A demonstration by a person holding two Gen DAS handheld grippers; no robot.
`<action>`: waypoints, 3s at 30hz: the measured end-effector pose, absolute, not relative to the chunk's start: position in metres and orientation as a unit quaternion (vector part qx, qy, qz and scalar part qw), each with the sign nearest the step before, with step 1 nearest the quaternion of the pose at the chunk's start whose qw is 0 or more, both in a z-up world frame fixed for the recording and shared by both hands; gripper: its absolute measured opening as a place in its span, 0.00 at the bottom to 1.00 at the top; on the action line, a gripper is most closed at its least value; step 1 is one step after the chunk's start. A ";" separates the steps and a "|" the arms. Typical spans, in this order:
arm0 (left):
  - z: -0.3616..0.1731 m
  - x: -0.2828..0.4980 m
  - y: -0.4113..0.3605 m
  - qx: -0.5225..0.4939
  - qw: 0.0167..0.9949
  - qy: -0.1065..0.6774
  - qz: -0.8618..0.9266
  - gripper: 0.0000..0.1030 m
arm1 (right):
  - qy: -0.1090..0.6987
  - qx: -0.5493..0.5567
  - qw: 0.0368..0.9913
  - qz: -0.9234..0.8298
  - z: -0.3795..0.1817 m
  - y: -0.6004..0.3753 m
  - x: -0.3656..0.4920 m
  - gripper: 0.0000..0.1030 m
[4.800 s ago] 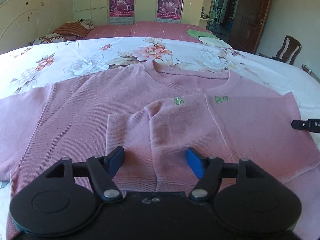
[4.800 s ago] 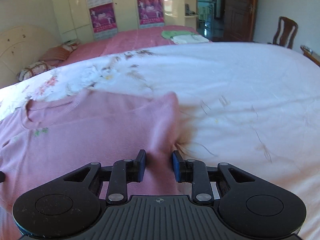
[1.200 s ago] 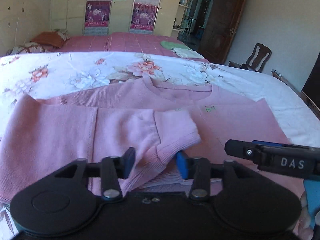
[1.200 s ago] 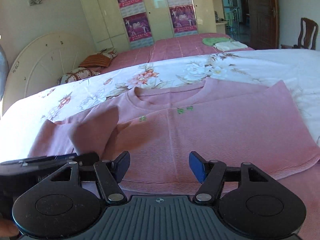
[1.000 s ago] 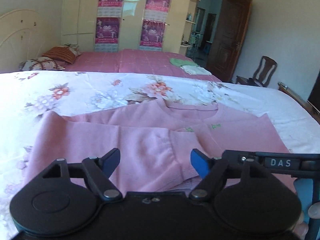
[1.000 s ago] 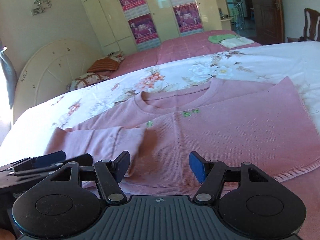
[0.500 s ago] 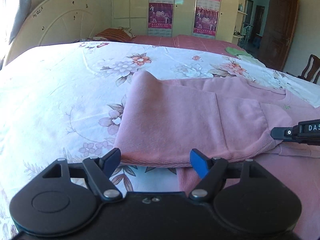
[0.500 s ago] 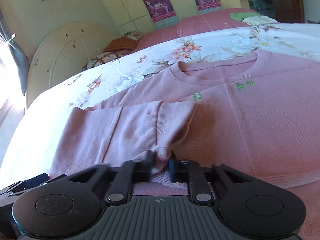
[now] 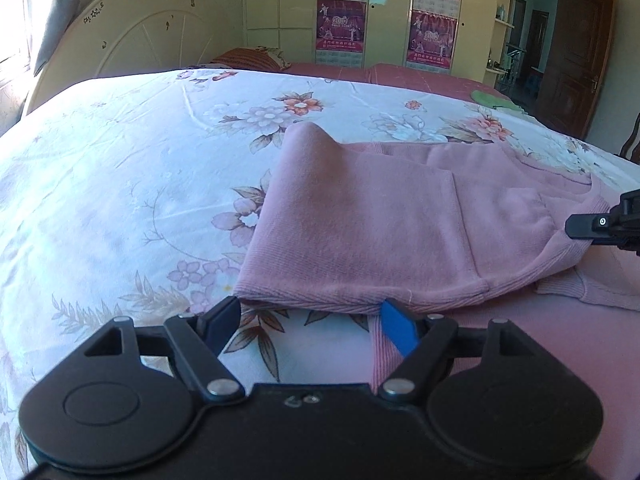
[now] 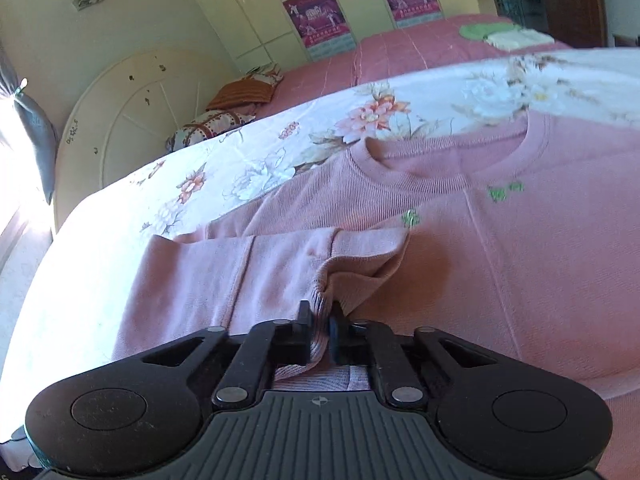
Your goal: Fold small clothes
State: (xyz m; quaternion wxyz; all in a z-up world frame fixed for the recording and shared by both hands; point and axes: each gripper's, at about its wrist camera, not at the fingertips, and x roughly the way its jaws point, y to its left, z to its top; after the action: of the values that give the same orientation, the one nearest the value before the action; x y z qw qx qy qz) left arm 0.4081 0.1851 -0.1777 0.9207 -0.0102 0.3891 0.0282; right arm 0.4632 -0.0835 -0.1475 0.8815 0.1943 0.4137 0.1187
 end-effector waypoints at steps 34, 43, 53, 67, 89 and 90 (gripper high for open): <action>-0.191 0.423 0.176 -0.007 0.926 0.374 0.059 0.74 | 0.360 0.078 0.930 0.012 -0.119 -0.177 0.446 0.06; -0.190 0.421 0.180 -0.027 0.926 0.372 0.063 0.70 | 0.425 0.087 0.901 -0.001 -0.172 -0.199 0.441 0.07; -0.153 0.413 0.201 -0.032 0.922 0.386 0.017 0.71 | 0.416 0.152 0.896 -0.014 -0.155 -0.235 0.431 0.24; -0.167 0.521 0.149 -0.046 0.912 0.407 -0.022 0.67 | 0.421 0.168 0.891 -0.016 -0.173 -0.222 0.482 0.35; -0.166 0.545 0.170 -0.044 0.913 0.405 0.011 0.71 | 0.395 0.195 0.898 -0.016 -0.162 -0.244 0.458 0.16; -0.163 0.536 0.168 -0.038 0.915 0.401 0.004 0.71 | 0.397 0.210 0.894 -0.013 -0.160 -0.248 0.453 0.23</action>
State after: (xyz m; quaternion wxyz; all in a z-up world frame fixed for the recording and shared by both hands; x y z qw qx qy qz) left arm 0.5365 0.1685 -0.1631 0.9152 -0.0376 0.4011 0.0045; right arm 0.4530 -0.2478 -0.1604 0.8936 0.2096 0.3968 -0.0134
